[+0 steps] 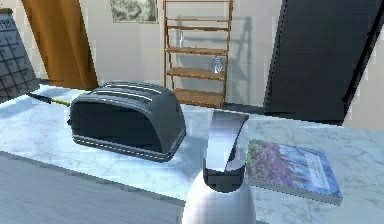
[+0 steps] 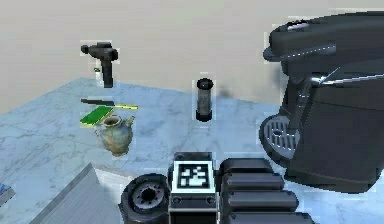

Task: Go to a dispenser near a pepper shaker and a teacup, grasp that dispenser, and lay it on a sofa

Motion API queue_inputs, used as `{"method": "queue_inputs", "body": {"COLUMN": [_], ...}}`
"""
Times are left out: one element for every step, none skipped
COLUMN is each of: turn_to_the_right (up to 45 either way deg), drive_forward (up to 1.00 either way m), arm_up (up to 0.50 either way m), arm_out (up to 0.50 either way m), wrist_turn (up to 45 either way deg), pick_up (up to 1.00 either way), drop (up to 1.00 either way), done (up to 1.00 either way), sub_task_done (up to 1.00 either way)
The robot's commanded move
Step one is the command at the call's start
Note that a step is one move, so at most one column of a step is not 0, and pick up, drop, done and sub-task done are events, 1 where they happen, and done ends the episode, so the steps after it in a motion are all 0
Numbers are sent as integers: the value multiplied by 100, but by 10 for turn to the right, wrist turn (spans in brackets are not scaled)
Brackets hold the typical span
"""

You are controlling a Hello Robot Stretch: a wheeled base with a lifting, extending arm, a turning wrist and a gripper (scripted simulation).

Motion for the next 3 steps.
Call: {"method": "queue_inputs", "body": {"turn_to_the_right": [-450, -450, -450], "drive_forward": [0, 0, 0], "arm_up": [0, 0, 0], "arm_out": [0, 0, 0], "wrist_turn": [0, 0, 0], "pick_up": [0, 0, 0], "drop": [0, 0, 0], "done": [0, 0, 0], "sub_task_done": [0, 0, 0]}}
